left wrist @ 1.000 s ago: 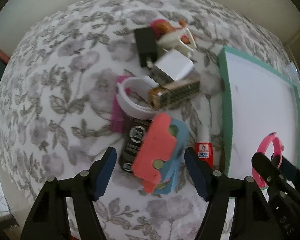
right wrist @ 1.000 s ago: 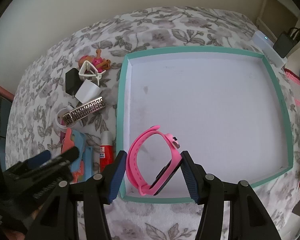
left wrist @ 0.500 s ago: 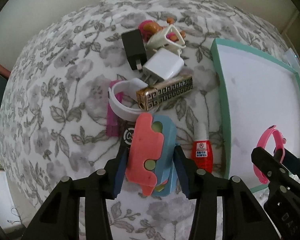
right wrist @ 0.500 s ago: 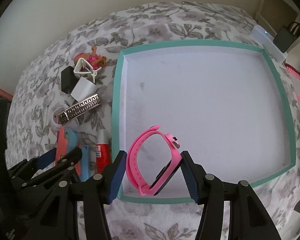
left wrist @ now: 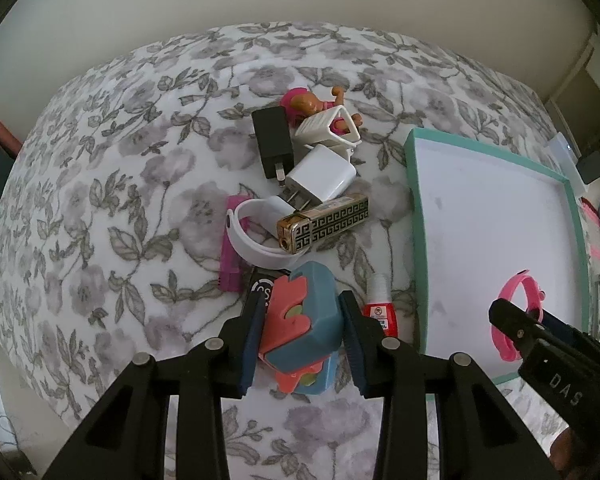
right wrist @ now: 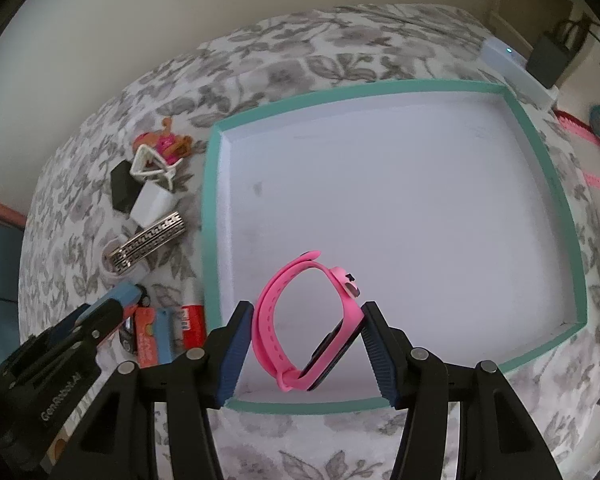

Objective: Organize rigid objects
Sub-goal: 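Carry the band with the right tool while the left tool carries the case over the tray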

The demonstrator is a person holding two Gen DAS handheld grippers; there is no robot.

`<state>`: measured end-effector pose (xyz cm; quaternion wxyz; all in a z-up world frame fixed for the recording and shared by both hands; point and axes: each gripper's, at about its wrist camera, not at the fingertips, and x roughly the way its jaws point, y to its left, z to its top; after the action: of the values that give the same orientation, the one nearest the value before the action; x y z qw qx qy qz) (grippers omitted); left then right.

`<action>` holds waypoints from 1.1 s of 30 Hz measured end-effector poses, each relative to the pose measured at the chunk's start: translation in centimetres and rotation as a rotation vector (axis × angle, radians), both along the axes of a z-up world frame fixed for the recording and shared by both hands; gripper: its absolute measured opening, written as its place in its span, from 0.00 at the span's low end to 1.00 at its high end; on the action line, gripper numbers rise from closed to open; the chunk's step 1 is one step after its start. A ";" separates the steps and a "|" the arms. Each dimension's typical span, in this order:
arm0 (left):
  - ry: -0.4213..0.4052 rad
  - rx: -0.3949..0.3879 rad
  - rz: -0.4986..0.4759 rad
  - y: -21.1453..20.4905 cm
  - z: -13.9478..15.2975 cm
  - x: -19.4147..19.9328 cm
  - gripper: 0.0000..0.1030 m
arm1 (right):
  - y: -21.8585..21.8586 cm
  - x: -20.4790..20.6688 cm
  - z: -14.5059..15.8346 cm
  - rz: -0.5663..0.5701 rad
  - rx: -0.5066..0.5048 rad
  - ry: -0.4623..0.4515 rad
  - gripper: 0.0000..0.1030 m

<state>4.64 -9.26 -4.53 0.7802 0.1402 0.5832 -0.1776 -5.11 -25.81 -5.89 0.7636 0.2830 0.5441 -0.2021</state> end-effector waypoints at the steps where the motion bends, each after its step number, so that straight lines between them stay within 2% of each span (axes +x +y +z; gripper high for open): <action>1: 0.002 -0.004 0.002 0.0 0.0 0.0 0.38 | -0.1 -0.1 0.0 -0.004 0.003 -0.002 0.56; 13: -0.003 -0.067 0.059 1.6 0.7 0.8 0.37 | -0.2 -0.2 0.1 -0.009 0.014 -0.014 0.56; 19: -0.047 -0.103 0.047 1.4 2.6 0.3 0.37 | -0.4 -0.5 0.8 -0.015 0.013 -0.037 0.56; 22: -0.048 -0.126 0.016 0.0 3.4 0.0 0.37 | -1.1 -0.8 1.0 -0.034 0.013 -0.048 0.56; 26: -0.004 -0.149 -0.038 -3.0 3.3 -0.3 0.38 | -2.7 -1.5 0.6 -0.099 -0.021 -0.024 0.56; 33: -0.006 -0.139 -0.144 -9.4 3.3 -1.1 0.38 | -6.7 -3.6 0.4 -0.241 -0.088 -0.006 0.56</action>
<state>3.53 -18.70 -1.21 0.7749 0.1278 0.5557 -0.2728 -8.74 -32.54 -5.52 0.7471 0.3128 0.4946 -0.3153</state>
